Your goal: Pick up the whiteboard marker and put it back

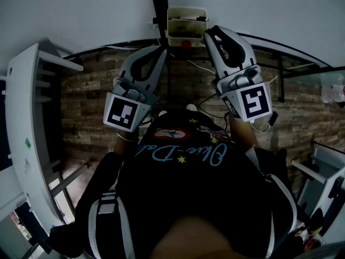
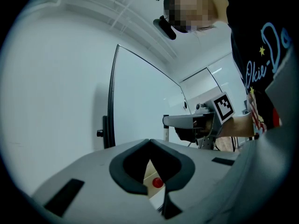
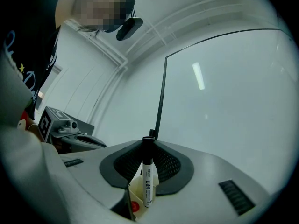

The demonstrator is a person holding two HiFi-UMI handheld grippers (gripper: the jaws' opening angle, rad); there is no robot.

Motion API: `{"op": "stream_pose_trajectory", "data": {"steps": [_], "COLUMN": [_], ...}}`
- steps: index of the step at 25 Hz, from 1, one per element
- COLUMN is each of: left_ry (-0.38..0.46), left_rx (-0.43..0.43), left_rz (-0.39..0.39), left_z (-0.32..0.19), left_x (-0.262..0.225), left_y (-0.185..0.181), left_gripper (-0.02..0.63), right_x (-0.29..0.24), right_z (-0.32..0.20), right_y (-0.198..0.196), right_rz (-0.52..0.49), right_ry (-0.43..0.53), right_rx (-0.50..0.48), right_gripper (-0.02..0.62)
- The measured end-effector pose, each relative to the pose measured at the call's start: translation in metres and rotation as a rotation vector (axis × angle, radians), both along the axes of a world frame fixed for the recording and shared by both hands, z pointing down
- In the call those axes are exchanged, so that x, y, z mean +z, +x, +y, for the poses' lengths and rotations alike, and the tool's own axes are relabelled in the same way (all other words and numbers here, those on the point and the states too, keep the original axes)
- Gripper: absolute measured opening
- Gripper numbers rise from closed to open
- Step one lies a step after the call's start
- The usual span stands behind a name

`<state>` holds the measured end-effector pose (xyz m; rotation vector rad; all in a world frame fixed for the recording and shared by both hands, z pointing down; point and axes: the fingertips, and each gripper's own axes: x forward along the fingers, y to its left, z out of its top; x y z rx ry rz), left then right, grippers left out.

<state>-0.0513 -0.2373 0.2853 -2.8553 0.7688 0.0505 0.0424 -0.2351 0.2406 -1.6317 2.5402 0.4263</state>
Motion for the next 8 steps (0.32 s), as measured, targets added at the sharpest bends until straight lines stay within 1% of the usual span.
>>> {"op": "stream_pose_trajectory", "data": {"steps": [8], "left_ry": [-0.005], "left_rx": [-0.01], "left_rz": [0.003], "left_z": [-0.0017], "left_x": [0.0012], "left_y": [-0.0039], "left_gripper": [0.015], "right_x": [0.0012], "right_z": [-0.0005], "right_y": [-0.0024], "right_rz": [-0.007], "right_ry": [-0.007], "right_rx": [-0.005], "right_gripper": [0.067]}}
